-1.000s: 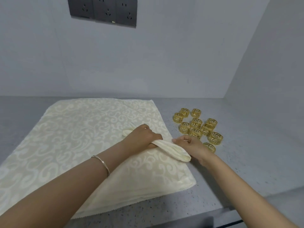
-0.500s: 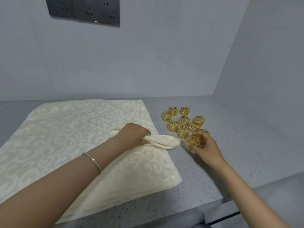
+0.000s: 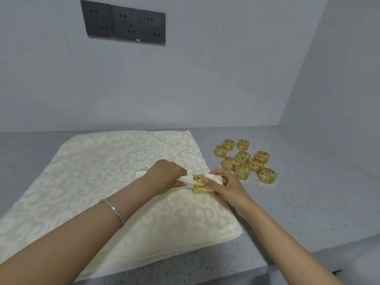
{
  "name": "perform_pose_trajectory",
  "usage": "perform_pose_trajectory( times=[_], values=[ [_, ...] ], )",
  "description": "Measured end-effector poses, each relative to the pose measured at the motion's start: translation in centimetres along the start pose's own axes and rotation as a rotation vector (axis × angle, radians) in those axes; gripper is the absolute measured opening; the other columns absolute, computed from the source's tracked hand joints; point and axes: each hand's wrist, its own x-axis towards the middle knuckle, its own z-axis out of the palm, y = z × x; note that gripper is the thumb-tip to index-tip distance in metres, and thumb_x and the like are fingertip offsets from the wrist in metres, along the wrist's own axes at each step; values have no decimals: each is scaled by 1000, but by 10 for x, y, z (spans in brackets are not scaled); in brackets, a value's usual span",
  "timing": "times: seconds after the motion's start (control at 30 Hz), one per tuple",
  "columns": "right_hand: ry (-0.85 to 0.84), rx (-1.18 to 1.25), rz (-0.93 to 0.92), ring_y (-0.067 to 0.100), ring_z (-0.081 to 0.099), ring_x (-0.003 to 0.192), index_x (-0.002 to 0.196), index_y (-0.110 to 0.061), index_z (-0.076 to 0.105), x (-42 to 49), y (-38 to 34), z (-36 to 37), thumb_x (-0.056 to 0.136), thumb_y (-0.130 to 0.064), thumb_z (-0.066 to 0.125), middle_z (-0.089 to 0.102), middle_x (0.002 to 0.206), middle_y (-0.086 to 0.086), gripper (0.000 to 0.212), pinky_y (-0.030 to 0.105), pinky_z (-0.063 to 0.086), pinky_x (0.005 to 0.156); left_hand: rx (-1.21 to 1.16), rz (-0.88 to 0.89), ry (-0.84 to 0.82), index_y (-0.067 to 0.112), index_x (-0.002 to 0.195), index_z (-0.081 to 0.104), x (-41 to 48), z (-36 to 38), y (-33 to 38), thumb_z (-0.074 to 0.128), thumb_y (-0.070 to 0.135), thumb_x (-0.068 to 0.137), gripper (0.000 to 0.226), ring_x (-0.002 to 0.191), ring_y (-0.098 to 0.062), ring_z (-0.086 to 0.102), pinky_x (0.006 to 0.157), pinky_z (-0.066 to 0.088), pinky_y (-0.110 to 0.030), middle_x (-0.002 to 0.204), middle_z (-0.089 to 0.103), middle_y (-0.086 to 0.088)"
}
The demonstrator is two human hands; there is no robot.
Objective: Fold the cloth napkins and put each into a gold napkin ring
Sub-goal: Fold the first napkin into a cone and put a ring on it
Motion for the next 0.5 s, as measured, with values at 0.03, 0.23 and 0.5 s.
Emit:
perform_pose_trajectory(
  times=[0.03, 0.23, 0.5],
  values=[
    [-10, -9, 4, 11, 63, 78, 104, -12, 65, 1, 0, -4, 76, -21, 78, 69, 94, 3, 32, 17, 51, 67, 1, -8, -20, 23, 102, 61, -2, 2, -3, 47, 41, 96, 23, 86, -20, 61, 66, 31, -27, 95, 68, 2],
    [-83, -57, 40, 11, 66, 63, 88, -5, 70, 1, 2, -10, 75, 3, 75, 69, 83, 14, 16, 21, 57, 61, -125, 27, -57, 33, 128, 50, -4, 9, -7, 57, 41, 87, 42, 97, -15, 61, 80, 39, -26, 110, 66, 7],
    [-33, 35, 71, 12, 68, 62, 87, 1, 69, -1, -1, -8, 75, 6, 73, 70, 81, 16, 14, 20, 57, 58, -450, 38, -90, 31, 114, 57, 6, 11, 10, 74, 47, 75, 46, 86, -9, 55, 70, 34, -23, 95, 61, 15]
  ],
)
